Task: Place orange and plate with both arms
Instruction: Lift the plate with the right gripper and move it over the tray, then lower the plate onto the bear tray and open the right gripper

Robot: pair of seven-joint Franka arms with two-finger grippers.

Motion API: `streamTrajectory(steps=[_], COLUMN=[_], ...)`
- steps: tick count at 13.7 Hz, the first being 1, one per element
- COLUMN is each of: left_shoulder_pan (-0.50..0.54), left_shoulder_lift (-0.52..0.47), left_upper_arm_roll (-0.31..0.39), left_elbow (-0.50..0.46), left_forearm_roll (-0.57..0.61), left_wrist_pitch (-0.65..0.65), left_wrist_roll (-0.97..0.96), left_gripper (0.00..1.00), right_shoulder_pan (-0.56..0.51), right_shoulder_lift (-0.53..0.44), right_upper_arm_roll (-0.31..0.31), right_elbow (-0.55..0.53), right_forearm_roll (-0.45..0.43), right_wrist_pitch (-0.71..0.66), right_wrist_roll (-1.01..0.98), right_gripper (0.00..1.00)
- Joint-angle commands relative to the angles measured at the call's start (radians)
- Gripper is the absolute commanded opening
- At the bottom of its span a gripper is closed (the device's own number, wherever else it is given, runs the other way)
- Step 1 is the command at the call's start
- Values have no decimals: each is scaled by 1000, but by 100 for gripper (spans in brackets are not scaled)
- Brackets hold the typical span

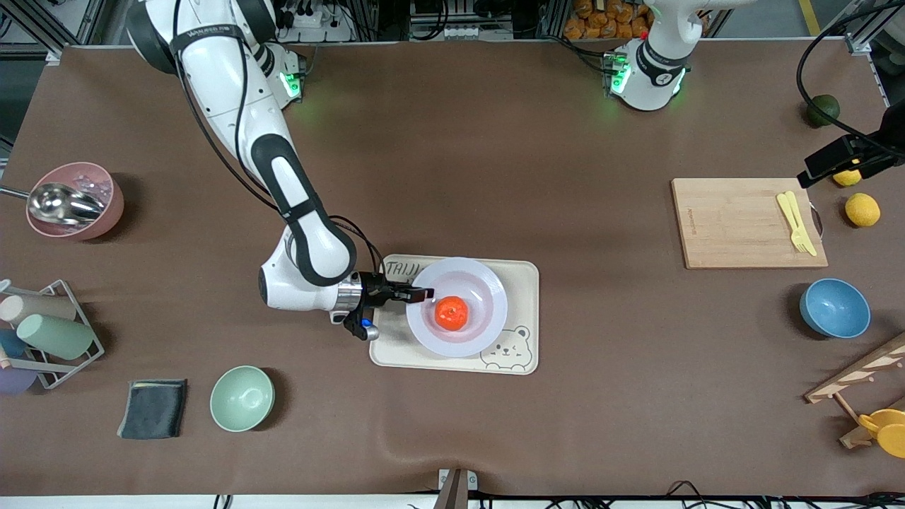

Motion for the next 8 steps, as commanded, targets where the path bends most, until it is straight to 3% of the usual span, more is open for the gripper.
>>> streamTrajectory(steps=[1, 6, 7, 8], left_shoulder_pan=[5, 5, 5, 5], left_shoulder_lift=[0, 0, 0, -2], left_upper_arm_roll=[3, 3, 3, 3], left_elbow=[2, 2, 1, 1], left_forearm_roll=[-8, 8, 11, 12], left_wrist_pitch=[6, 6, 6, 5], left_wrist_roll=[18, 21, 21, 21], left_gripper=[100, 100, 100, 100], right_shoulder_pan=[-11, -11, -14, -17], right_shoulder_lift=[36, 42, 42, 42], right_upper_arm_roll=[10, 10, 10, 10], right_elbow=[41, 40, 40, 37], right_forearm_roll=[-22, -24, -25, -25], right_wrist_pitch=[-11, -9, -9, -9], right_wrist_roll=[-29, -69, -92, -99], right_gripper=[0, 1, 35, 81])
